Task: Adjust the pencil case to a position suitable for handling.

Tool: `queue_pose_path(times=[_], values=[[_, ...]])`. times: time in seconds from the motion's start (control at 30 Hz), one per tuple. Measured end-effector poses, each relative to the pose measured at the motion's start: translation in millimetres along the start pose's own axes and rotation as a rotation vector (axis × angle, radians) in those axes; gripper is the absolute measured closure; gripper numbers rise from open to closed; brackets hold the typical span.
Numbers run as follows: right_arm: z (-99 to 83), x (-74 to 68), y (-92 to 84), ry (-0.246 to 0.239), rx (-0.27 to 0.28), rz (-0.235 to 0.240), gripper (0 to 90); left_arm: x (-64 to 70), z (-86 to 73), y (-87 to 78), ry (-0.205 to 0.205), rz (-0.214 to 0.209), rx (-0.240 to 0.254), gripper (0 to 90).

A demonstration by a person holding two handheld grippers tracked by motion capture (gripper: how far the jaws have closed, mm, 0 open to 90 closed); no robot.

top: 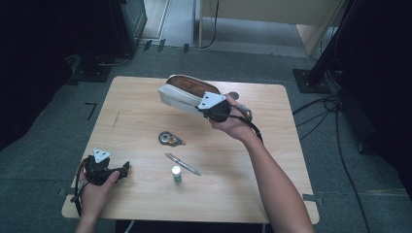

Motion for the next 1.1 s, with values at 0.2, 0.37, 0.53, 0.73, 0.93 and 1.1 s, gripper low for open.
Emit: queue_pose_path(times=[0.2, 0.37, 0.53, 0.73, 0.93, 1.1], values=[[-10.6, -18.6, -31.0, 0.071, -0.052, -0.084, 81.2, -0.2, 0.0, -0.1, 0.002, 0.0, -0.001, 6.2], [-20.9, -27.5, -50.9, 0.164, -0.065, -0.143, 81.4, 0.2, 0.0, 0.0, -0.002, 0.0, 0.001, 6.2], [-38.6, -47.2, -66.9, 0.188, -0.124, -0.208, 81.5, 0.0, 0.0, -0.1, 0.001, -0.001, -0.002, 6.3], [-57.4, -72.1, -68.1, 0.184, -0.16, -0.25, 81.6, 0.9, 0.2, 0.2, -0.004, -0.002, 0.002, 6.2], [-76.9, -90.5, -59.4, 0.191, -0.171, -0.276, 81.5, 1.1, 0.1, 0.1, -0.002, -0.003, 0.002, 6.2], [-83.7, -100.2, -52.3, 0.182, -0.175, -0.306, 81.5, 1.1, 0.1, 0.1, -0.002, -0.003, 0.002, 6.3]])
Point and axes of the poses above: each handheld gripper's, and its own axes: y roughly forward along the jaws, z roughly out of its top, x roughly to its right, the point moved 2 cm from there along y, roughly forward along the jaws, and after that the axes turned 3 degrees about y, right-handed, at the moved point
